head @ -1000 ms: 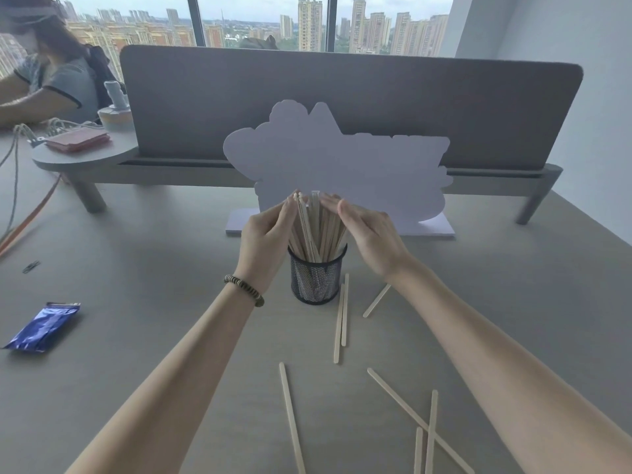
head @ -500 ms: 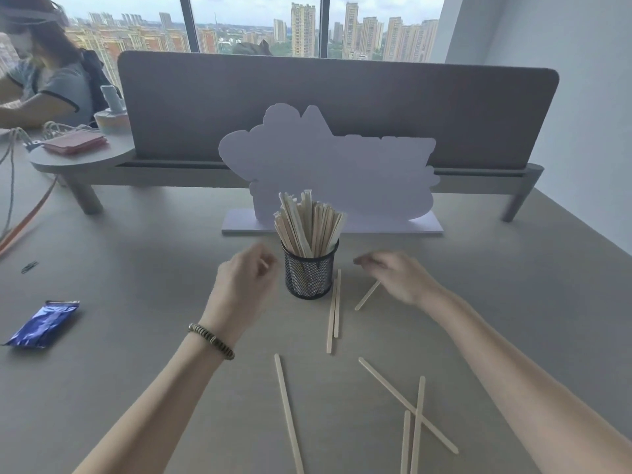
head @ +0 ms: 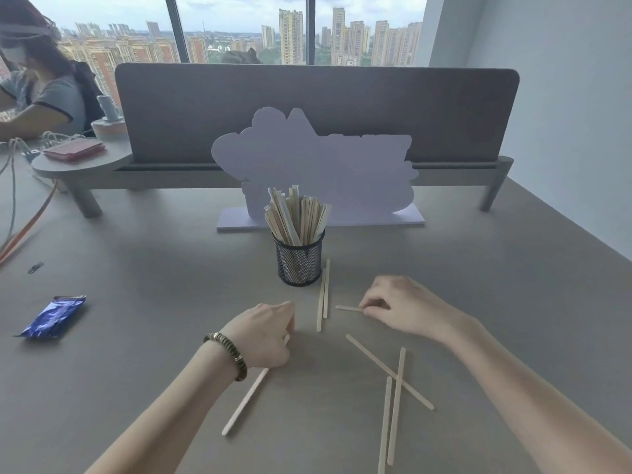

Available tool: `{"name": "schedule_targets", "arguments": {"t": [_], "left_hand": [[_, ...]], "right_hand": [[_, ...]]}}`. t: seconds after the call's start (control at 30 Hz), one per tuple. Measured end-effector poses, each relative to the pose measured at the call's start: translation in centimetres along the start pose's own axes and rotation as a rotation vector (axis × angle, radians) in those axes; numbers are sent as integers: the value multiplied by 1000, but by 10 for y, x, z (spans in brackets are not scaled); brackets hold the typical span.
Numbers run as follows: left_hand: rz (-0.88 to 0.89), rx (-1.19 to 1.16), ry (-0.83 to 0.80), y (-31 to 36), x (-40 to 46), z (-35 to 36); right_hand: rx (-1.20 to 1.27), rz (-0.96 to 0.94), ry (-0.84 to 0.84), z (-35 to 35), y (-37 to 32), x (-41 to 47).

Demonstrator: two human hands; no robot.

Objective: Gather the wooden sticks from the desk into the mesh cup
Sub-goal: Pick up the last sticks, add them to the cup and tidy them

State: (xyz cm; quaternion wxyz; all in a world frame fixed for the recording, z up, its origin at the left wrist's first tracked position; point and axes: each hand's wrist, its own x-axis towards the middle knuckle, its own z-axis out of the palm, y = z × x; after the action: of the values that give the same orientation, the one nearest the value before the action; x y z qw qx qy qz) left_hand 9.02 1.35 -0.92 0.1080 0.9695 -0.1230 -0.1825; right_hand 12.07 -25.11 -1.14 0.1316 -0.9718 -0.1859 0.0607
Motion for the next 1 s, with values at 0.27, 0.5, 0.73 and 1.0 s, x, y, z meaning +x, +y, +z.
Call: {"name": "schedule_targets", "arguments": {"t": [0.27,0.5,0.73,1.0], "left_hand": [[12,-177,280,11,27,5],[36,-51,363,45,52,4],[54,-14,355,47,62,4],[110,-19,289,38,54,1]], "right_hand": [[-10,-32,-449,-24,-19,-57],[-193,-168,-443,-16,-26,-73],[3,-251,-313,-4,-39,-78],[43,-298,-174,1,-44,-76]]}}
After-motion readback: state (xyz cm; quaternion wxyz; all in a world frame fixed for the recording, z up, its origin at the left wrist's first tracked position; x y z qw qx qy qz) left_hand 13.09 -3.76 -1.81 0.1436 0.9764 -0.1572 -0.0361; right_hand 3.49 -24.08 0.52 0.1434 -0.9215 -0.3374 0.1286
